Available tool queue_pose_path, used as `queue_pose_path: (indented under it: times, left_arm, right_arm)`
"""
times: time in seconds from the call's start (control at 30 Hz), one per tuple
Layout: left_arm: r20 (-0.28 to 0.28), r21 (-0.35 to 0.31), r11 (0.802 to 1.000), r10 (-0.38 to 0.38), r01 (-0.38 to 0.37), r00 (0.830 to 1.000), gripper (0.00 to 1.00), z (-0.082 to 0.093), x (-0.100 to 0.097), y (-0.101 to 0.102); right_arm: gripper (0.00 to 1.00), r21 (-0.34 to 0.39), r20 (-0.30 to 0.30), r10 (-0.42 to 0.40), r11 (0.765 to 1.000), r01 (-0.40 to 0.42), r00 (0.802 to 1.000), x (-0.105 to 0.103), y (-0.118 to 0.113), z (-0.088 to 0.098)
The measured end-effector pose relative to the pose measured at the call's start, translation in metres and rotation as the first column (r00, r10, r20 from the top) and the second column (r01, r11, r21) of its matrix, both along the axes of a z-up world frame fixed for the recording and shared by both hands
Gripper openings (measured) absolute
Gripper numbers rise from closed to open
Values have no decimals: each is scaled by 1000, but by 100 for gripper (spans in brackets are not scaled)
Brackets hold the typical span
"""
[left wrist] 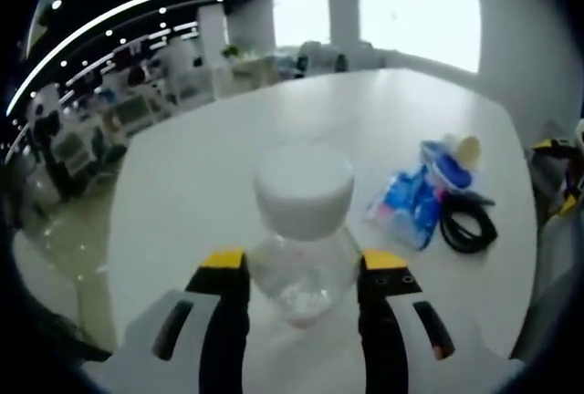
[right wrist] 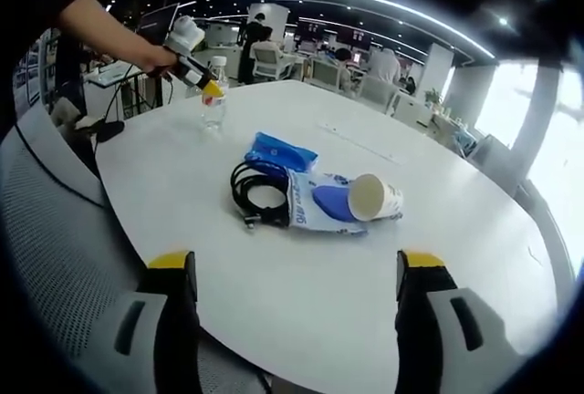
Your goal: Arrange the tabletop items into an orderly group along one side of the table until the central work area is clear of visible clutter.
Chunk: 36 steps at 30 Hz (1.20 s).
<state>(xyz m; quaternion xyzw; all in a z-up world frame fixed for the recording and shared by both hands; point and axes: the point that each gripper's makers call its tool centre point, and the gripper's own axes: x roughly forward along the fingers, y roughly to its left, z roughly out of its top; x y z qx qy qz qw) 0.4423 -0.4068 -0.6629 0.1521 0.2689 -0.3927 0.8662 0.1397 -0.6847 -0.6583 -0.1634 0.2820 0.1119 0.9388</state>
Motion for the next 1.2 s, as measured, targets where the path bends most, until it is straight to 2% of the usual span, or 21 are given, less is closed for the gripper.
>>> queue_pose_path:
  times: [0.3,0.63,1.2]
  left_arm:
    - [-18,-5,1000,19,-19,1000,43,-5,10,5]
    - [-37,-15,1000,9,-10,999,43,-9,6,6]
    - [-35,-20,1000,18,-19,999,44,-9,-7,14]
  right_arm:
    - [90,-9,-11,-4,1000,4,1000,0,-2,-2]
    - [89,-10,-15,-4,1000,4,1000,0,-3,-3]
    - [88,-9,-15,7,1000,-7,1000,-1,-1,-3]
